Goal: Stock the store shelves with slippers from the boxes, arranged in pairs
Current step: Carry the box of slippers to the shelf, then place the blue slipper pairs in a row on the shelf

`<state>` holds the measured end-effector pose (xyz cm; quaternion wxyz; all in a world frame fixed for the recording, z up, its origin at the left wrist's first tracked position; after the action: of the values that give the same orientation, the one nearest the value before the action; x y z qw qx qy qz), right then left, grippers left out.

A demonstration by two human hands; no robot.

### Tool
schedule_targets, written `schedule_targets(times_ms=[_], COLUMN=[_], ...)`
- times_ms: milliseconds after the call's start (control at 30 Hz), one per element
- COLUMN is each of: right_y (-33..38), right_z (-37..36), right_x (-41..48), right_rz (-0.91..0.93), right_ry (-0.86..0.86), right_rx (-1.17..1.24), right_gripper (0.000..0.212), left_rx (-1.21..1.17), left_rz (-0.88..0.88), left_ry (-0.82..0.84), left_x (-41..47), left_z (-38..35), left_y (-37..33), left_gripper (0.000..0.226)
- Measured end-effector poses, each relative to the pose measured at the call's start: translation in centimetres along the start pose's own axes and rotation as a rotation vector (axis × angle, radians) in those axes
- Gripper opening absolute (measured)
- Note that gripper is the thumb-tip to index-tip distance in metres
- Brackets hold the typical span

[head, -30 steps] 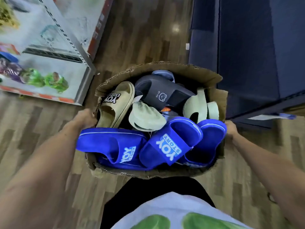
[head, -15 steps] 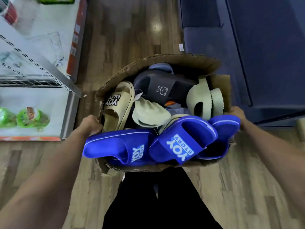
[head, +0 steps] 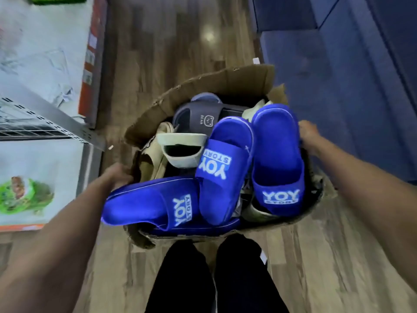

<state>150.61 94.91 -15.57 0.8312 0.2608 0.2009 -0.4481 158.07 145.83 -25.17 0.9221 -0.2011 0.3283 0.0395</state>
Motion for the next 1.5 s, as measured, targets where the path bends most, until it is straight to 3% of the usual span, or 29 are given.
schedule_targets(times_ms=[100,233,367,400,467,600,700,800,867,967,1033,1100,1200,1267,1333,1500], right_y=[-0.7,-1.8,-4.2,-4.0,-3.5,-3.3,-4.2,-4.9,-4.4,-1.8,-0.3,-1.7,-4.9,-5.7,-5.3,-4.1], right_z=[0.3,-2.2,-5.9,-6.3,-5.7,-3.0,-2.7,-2.4,-1.4,-2.1,-5.3,-8.5,-10.2,-10.6,-10.2,-6.7], right_x=[0.6,-2.0,-4.8,-4.8,-4.9,-6.5,-10.0,-13.0,-15.1,-17.6,-18.4,-18.6,-18.0,-17.8,-17.7,-17.7], right_rz=[-0.061,-0.132,-0.156,-0.152,-0.197,-0.298,-0.321,-0.267,-0.153,0.202,0.402,0.417,0.362,0.413,0.481,0.524], right_ry=[-0.008,0.041,0.097,0.095,0.035,-0.174,-0.224,-0.289,-0.36,-0.308,-0.07,0.152,0.313,0.3,0.218,0.103], right_rx=[0.119,0.148,-0.015,-0.028,0.0,0.143,0.262,0.315,0.316,0.108,-0.2,-0.549,-0.759,-0.83,-0.839,-0.705], right_gripper=[0.031,0.037,0.02,0.027,0.039,0.028,0.024,0.023,0.023,0.021,0.028,0.046,0.051,0.045,0.031,0.023], left_rx=[-0.049,-0.138,-0.074,-0.006,0.114,0.218,0.194,0.149,0.1,0.111,0.018,-0.229,-0.785,-0.996,-1.075,-1.154], left_rz=[-0.032,0.018,-0.061,-0.074,-0.105,-0.213,-0.334,-0.474,-0.511,-0.314,-0.196,-0.052,0.275,0.413,0.453,0.338], left_ry=[0.041,0.089,0.145,0.137,0.104,0.044,0.075,0.031,0.041,0.247,0.458,0.516,0.435,0.366,0.26,0.07], left_x=[-1.6,-1.7,0.0,0.1,0.1,-1.7,-4.0,-7.7,-10.6,-13.9,-16.1,-17.7,-18.9,-19.2,-19.1,-19.4], left_z=[1.8,3.2,5.3,6.0,7.4,8.8,7.2,5.7,3.7,-1.5,-5.9,-8.8,-11.8,-12.9,-12.8,-9.0], left_y=[-2.6,-0.6,-1.4,-1.9,-3.2,-6.7,-9.5,-12.7,-14.5,-15.0,-15.4,-16.3,-16.9,-16.9,-16.3,-16.8], left_gripper=[0.009,0.034,0.013,0.011,0.012,0.005,0.024,0.033,0.028,0.02,0.022,0.025,0.036,0.024,0.009,0.014])
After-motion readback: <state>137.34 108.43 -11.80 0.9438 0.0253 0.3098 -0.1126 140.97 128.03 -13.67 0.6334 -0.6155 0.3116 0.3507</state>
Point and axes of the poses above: each hand's wrist, its own x-axis towards the middle knuckle, its own z-axis out of the back of the hand, y = z × x, the point moved 10 cm from there along x, towards the middle knuckle, and after that the axes turned 6 degrees about -z, right-handed, at the moved point
